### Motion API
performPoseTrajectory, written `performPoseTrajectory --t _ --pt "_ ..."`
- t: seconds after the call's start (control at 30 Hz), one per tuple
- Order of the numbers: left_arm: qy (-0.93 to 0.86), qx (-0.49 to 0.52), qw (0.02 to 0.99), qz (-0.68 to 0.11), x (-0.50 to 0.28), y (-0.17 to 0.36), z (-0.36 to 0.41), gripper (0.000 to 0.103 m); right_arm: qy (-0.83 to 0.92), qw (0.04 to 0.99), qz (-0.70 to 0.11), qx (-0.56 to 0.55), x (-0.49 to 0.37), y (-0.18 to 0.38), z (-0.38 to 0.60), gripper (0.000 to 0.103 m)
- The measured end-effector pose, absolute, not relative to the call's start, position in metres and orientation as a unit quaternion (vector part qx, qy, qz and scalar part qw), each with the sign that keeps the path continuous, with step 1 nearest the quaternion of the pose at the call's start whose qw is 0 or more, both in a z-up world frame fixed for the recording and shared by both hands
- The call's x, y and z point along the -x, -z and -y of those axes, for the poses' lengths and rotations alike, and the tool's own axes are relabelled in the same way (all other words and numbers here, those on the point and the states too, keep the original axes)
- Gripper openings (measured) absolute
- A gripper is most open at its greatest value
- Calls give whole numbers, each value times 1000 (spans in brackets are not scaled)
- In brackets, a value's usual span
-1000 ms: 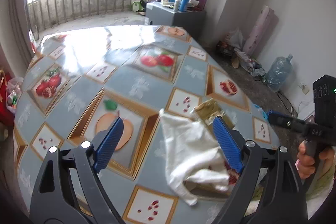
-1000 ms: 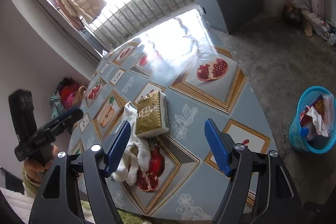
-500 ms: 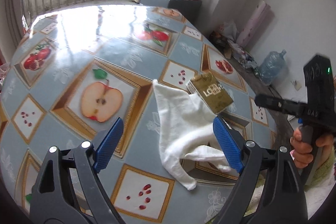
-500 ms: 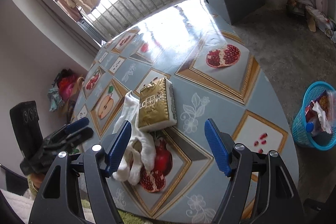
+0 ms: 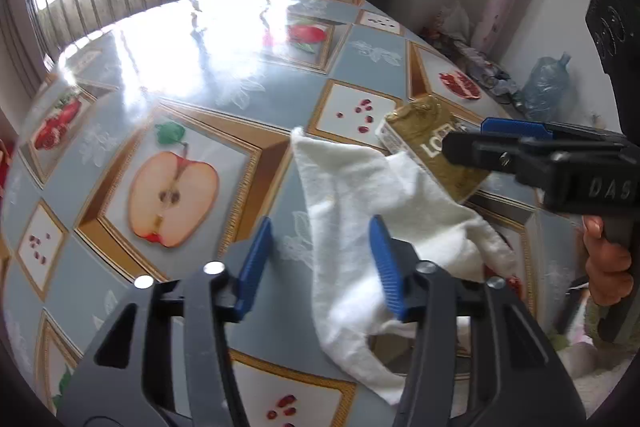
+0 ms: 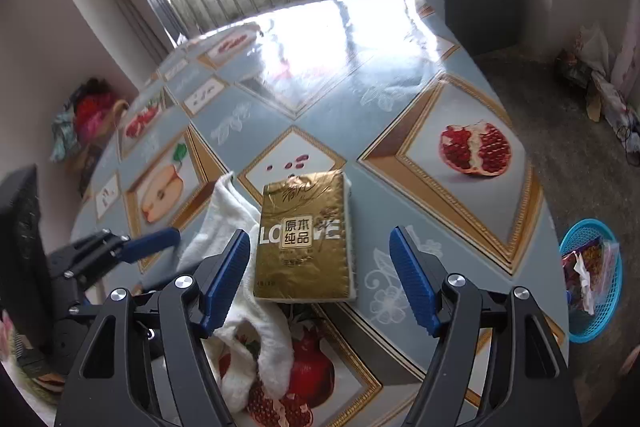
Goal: Collect trash
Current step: 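Grasp the white towel with the left tool while the right tool grasps the gold LOVE box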
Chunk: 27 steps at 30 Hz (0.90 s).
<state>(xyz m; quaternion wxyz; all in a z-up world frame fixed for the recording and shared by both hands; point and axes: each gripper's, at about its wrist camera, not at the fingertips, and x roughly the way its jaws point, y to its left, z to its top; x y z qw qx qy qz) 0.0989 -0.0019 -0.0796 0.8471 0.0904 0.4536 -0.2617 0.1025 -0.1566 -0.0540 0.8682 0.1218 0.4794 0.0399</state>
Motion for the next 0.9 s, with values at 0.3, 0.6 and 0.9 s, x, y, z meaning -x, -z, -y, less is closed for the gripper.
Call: performPoseTrajectory --t 0.3,0.6,0.9 --pt "254 -107 855 -440 -99 79 -2 7 -47 857 -499 -120 -108 68 146 54" --pt "258 -105 854 -440 -98 78 -4 3 -42 857 -499 -120 -106 67 146 53" --pt "256 -106 854 -440 -97 78 -5 3 -41 858 -498 -122 -106 67 146 53"
